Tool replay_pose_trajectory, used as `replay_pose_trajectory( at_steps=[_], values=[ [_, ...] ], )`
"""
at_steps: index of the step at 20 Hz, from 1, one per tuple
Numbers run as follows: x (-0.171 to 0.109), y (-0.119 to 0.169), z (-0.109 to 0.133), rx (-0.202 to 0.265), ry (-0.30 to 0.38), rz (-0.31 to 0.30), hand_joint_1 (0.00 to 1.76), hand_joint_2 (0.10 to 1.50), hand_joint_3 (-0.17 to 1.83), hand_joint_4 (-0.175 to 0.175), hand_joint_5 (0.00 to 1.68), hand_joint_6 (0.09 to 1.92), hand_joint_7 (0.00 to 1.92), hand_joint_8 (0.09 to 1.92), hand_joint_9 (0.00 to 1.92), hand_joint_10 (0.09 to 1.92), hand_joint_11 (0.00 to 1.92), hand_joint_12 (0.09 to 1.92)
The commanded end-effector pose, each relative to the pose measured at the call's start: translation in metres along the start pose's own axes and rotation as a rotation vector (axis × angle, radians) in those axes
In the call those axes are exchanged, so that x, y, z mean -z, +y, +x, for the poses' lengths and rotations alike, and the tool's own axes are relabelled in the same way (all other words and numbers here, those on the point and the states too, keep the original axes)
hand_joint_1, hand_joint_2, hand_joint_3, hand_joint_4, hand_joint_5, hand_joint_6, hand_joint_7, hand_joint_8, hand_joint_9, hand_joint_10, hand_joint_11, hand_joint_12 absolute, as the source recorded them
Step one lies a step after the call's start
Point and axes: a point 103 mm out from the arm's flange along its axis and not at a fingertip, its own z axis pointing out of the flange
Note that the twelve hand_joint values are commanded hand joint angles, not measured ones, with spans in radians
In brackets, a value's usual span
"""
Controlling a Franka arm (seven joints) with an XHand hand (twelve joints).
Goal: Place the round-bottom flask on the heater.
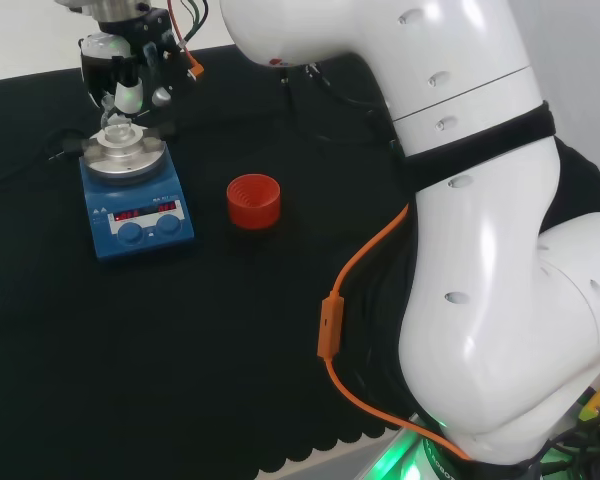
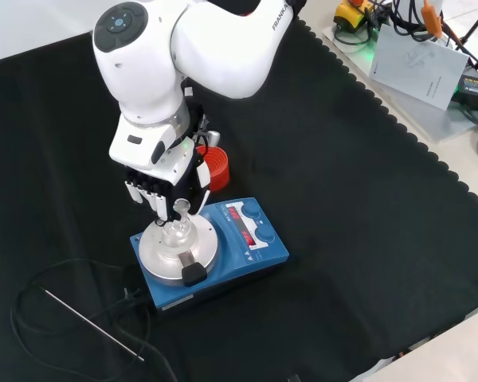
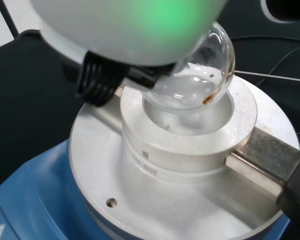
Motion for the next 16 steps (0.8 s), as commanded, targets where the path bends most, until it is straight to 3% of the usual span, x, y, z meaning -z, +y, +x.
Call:
replay_pose_trajectory(
  at_steps=[1,16],
  values=[
    [-0.001,0.000,-0.001,0.000,0.006,0.005,1.34,0.41,1.08,-0.175,1.25,0.75,1.45,0.78,1.69,0.55,1.44,0.94],
    [-0.021,0.010,0.004,0.033,-0.014,0.030,1.34,0.41,1.08,-0.175,1.25,0.75,1.45,0.78,1.68,0.55,1.44,0.95]
  ],
)
